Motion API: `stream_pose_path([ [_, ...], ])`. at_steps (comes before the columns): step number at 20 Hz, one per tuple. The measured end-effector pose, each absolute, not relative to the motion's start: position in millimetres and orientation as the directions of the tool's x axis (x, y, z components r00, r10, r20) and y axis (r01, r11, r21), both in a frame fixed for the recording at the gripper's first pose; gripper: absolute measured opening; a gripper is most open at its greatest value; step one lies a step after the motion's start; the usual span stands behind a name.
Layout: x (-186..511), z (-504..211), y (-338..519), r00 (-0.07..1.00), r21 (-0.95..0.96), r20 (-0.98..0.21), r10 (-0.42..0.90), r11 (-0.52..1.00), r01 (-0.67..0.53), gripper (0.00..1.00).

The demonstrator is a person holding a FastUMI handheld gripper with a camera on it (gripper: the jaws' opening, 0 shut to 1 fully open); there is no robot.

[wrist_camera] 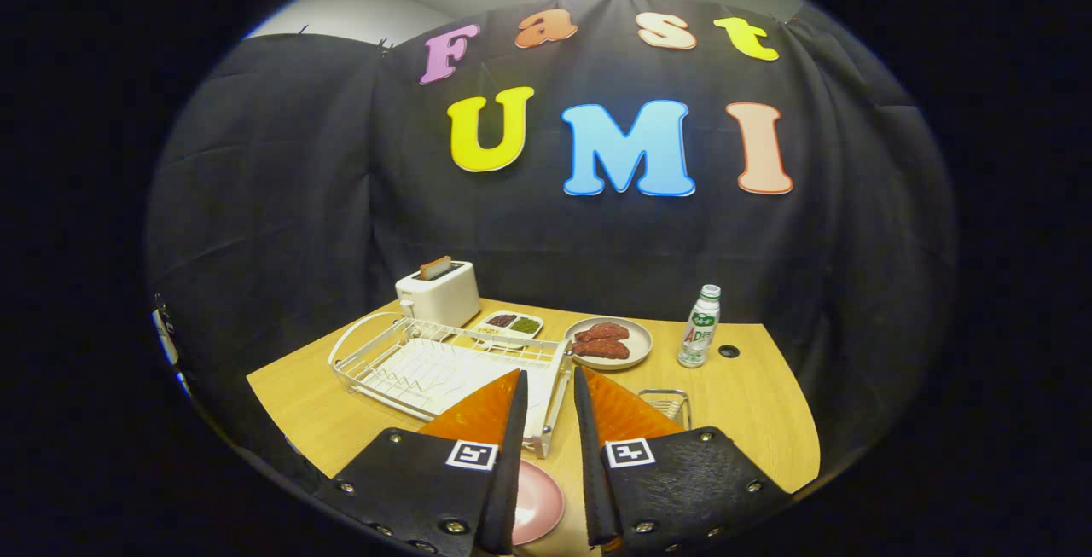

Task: Take the plate from the dish rack, then take the spoon from the basket and place it into the plate.

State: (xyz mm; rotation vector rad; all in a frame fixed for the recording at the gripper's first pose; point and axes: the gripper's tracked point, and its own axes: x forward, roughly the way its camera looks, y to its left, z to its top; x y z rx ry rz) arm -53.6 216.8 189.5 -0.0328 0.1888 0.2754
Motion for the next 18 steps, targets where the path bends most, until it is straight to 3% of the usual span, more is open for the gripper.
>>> stream_pose_path([
  [7, -59.3, 213.3, 150.1, 0.983, 0.001, -0.109, 0.149, 0.989, -0.150, 0.35],
  [11, -49.8, 217.7, 119.8, 0.995, 0.007, -0.044, 0.089, 0.996, -0.088, 0.96],
  [18, -29.8, 208.7, 76.8, 0.999, 0.006, 0.023, 0.044, 0.999, -0.044, 0.96],
])
